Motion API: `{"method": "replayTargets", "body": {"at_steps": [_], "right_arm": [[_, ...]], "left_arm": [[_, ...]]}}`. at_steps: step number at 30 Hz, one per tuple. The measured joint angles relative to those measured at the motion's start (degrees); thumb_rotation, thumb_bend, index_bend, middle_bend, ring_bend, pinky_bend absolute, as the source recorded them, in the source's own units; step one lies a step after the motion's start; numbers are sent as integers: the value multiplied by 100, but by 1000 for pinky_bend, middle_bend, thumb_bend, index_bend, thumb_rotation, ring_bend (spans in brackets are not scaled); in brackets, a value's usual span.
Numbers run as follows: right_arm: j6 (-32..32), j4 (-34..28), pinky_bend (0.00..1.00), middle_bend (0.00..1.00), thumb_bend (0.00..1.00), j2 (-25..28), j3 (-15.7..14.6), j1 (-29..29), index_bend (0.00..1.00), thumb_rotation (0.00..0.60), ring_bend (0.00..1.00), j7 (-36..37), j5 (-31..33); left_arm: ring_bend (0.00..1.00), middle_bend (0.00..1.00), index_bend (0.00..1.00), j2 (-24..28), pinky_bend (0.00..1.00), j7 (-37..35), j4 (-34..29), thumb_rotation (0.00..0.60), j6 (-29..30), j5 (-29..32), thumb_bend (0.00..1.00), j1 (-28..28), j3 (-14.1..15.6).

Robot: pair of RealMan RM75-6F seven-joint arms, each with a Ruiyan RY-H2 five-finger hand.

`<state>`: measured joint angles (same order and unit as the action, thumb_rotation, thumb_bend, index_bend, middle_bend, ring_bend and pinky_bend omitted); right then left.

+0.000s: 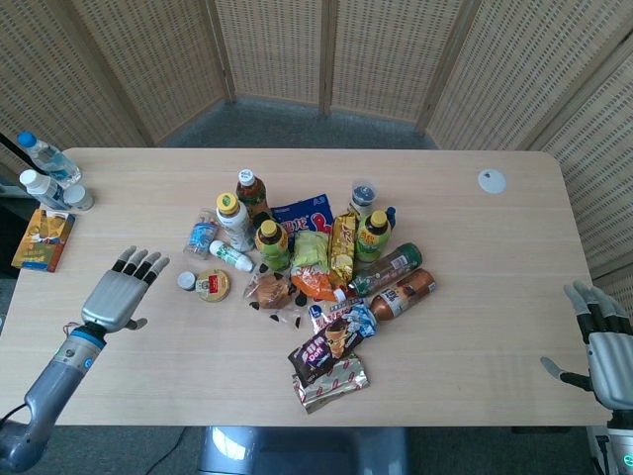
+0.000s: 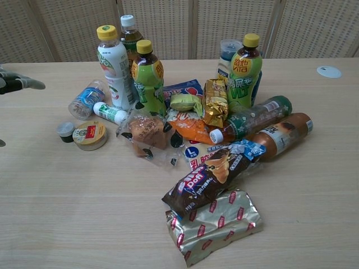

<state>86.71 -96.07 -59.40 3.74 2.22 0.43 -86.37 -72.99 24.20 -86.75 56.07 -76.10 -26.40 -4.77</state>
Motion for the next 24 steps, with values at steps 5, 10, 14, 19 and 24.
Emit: {"method": "replayTargets", "body": {"at_steps": [5, 10, 14, 19, 24], "right_arm": [[-9, 14, 0, 0, 0, -4, 4, 2, 0, 586, 0, 22, 15], [5, 19, 0, 0, 0, 6, 18, -3, 0, 585, 0, 53, 32], [-22, 41, 0, 0, 0, 9, 28, 3, 0, 588, 0, 87, 68], [-44, 60, 0, 0, 0, 2, 31, 12, 0, 585, 0, 100, 82], [-53, 80, 0, 0, 0, 1, 43, 15, 0, 585, 0, 126, 107]], "left_arm": [[0, 0, 64, -347, 0, 229, 303, 600, -155, 219, 0, -149, 15], [0, 0, 71, -704, 0, 366, 624, 600, -272, 430, 0, -284, 27], [0, 0, 76, -940, 0, 492, 858, 600, -364, 632, 0, -384, 22], [0, 0, 132, -1261, 5, 548, 1168, 600, -372, 657, 0, -501, 23], [0, 0, 155, -1580, 35, 579, 1472, 600, -351, 620, 0, -629, 19]]}}
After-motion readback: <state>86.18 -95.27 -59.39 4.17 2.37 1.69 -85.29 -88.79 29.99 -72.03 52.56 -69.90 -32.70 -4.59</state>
